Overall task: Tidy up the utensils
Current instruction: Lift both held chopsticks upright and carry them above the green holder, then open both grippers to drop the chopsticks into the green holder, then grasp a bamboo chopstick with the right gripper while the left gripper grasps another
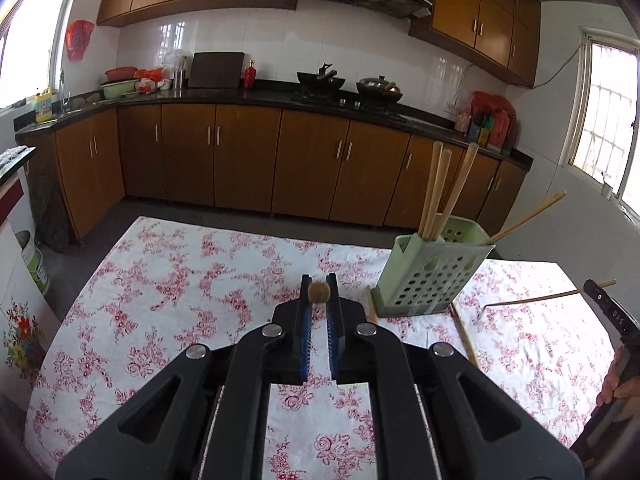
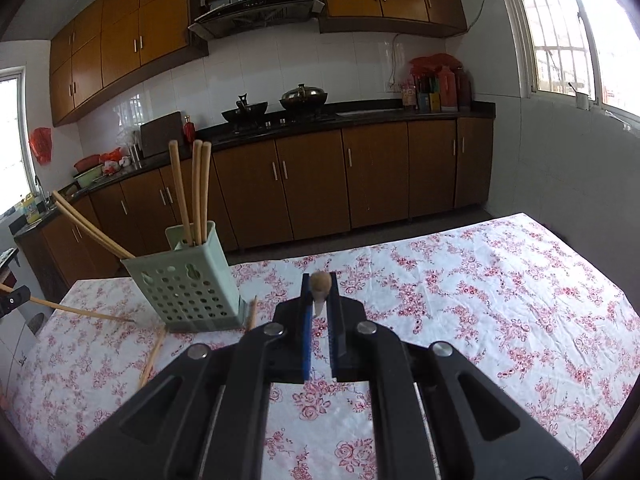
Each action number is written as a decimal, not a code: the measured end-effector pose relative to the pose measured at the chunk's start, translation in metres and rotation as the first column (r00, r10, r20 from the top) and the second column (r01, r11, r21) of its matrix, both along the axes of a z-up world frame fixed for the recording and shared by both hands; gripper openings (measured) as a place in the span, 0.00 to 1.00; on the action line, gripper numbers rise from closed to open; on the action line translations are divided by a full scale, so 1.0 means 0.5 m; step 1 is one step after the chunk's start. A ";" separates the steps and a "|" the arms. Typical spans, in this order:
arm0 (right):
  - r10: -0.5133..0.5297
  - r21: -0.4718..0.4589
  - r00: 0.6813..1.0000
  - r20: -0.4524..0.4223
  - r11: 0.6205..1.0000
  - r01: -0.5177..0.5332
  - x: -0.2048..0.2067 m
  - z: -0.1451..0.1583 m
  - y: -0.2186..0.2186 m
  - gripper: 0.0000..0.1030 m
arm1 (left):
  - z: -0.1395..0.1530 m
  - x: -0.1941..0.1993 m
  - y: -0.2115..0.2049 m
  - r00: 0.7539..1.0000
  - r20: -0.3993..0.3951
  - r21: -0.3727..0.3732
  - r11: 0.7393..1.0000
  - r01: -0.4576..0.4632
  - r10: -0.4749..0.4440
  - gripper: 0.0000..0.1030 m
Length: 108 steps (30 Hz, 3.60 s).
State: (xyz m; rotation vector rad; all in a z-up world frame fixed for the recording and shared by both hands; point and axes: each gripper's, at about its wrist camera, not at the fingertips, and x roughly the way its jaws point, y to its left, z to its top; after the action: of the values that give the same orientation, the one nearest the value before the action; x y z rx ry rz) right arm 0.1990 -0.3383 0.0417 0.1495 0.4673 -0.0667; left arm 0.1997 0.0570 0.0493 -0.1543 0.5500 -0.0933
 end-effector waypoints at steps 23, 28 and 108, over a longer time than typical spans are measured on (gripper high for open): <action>0.095 0.080 0.987 0.129 0.991 -0.106 -0.032 0.136 0.023 0.07 | 0.115 -0.055 -0.062 0.981 0.106 0.015 0.987 0.159 -0.159 0.07; 0.153 0.123 0.968 0.198 0.976 -0.179 -0.057 0.199 0.035 0.07 | 0.155 -0.079 -0.093 0.963 0.138 0.011 0.973 0.232 -0.232 0.07; -0.073 0.041 0.897 -0.435 0.994 0.100 0.086 -0.264 -0.009 0.08 | -0.253 0.020 -0.135 0.921 -0.327 -0.015 0.976 0.218 -0.211 0.36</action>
State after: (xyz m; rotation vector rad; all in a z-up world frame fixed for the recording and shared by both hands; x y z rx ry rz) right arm 0.2418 -0.3428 -0.0905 0.2188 0.9105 -0.1753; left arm 0.2095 -0.0107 -0.0771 -0.0878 0.8997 -0.2797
